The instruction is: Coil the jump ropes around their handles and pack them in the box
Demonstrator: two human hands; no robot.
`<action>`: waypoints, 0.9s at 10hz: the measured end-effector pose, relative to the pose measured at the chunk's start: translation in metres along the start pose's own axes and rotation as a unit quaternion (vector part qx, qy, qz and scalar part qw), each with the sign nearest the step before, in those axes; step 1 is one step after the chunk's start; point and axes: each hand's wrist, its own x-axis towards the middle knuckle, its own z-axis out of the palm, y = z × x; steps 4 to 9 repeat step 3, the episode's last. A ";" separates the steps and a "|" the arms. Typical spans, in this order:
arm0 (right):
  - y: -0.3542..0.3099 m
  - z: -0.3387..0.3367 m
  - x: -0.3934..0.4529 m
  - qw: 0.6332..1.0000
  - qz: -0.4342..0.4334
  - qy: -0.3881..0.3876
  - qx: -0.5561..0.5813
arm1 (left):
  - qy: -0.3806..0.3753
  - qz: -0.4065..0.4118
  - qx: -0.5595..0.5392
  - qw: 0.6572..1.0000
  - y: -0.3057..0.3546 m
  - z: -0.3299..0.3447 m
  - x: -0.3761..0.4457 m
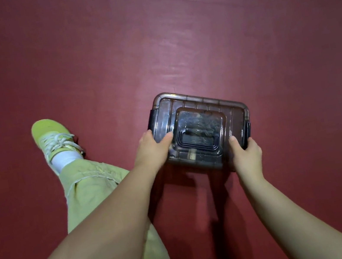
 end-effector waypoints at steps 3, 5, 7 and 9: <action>-0.122 -0.004 -0.159 0.965 -0.145 -0.209 0.061 | 0.087 0.040 -0.220 0.971 -0.010 -0.097 -0.125; -0.122 -0.004 -0.159 0.965 -0.145 -0.209 0.061 | 0.087 0.040 -0.220 0.971 -0.010 -0.097 -0.125; -0.122 -0.004 -0.159 0.965 -0.145 -0.209 0.061 | 0.087 0.040 -0.220 0.971 -0.010 -0.097 -0.125; -0.122 -0.004 -0.159 0.965 -0.145 -0.209 0.061 | 0.087 0.040 -0.220 0.971 -0.010 -0.097 -0.125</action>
